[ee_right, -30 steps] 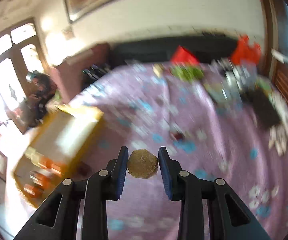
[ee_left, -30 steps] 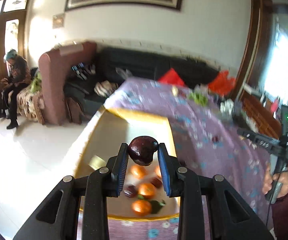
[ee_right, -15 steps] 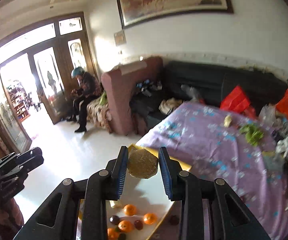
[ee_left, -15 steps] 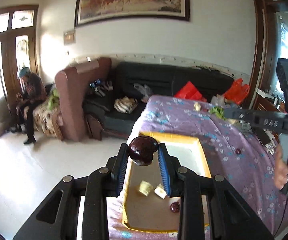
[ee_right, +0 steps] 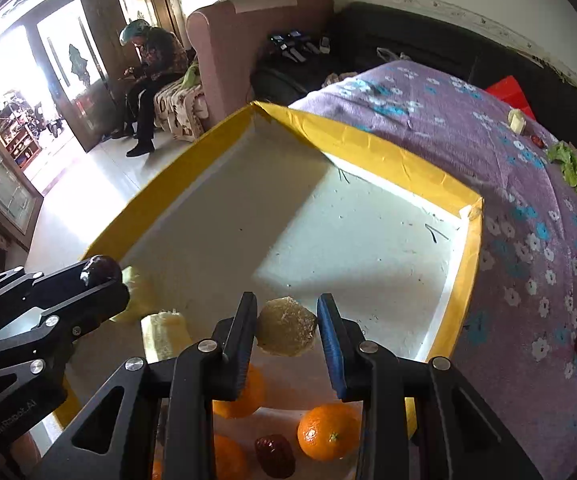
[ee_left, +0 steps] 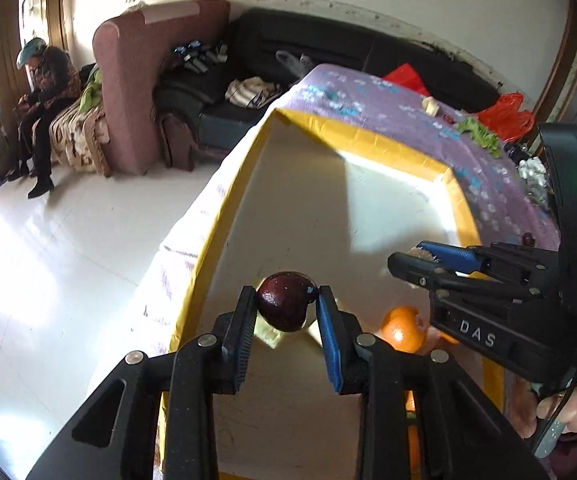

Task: Organize fruits
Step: 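Carry the tan fruit and plum into the tray and open both tools, then grasp a dark red plum with the right tool while the left tool grasps another plum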

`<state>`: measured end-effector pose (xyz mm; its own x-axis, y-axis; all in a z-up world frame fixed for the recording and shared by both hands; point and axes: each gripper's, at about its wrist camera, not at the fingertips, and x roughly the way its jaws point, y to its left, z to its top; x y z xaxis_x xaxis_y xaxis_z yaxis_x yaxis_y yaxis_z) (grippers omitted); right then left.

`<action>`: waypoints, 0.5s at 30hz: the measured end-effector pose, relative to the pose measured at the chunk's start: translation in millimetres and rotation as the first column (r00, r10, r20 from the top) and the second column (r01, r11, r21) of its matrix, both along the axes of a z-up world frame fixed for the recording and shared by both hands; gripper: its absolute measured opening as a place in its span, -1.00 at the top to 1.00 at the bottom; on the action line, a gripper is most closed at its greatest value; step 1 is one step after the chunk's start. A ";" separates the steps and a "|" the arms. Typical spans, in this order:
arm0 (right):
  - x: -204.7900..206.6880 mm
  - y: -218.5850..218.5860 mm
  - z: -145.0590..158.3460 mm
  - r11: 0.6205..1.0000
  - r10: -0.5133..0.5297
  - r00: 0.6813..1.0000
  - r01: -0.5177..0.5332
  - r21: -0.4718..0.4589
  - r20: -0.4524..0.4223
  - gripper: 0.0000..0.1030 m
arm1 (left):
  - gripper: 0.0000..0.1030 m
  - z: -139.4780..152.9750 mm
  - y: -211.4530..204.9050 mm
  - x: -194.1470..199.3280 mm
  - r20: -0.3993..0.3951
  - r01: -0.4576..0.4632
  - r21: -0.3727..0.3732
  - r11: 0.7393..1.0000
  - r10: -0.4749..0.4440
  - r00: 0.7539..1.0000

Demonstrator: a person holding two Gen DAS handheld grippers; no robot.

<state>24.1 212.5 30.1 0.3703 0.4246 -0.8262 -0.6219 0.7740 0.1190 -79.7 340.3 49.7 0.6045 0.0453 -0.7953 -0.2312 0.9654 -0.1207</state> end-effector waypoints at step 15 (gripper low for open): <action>-11.7 -77.3 47.2 0.985 -0.106 0.994 0.100 0.138 0.038 0.00 | -0.79 74.2 -25.8 -65.5 0.164 -0.064 -0.092 0.994 0.079 0.983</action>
<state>12.4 135.2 77.3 0.4533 0.4893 -0.7451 -0.5467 0.8128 0.2012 -145.2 314.6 123.9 0.7265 0.0293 -0.6865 -0.2691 0.9314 -0.2451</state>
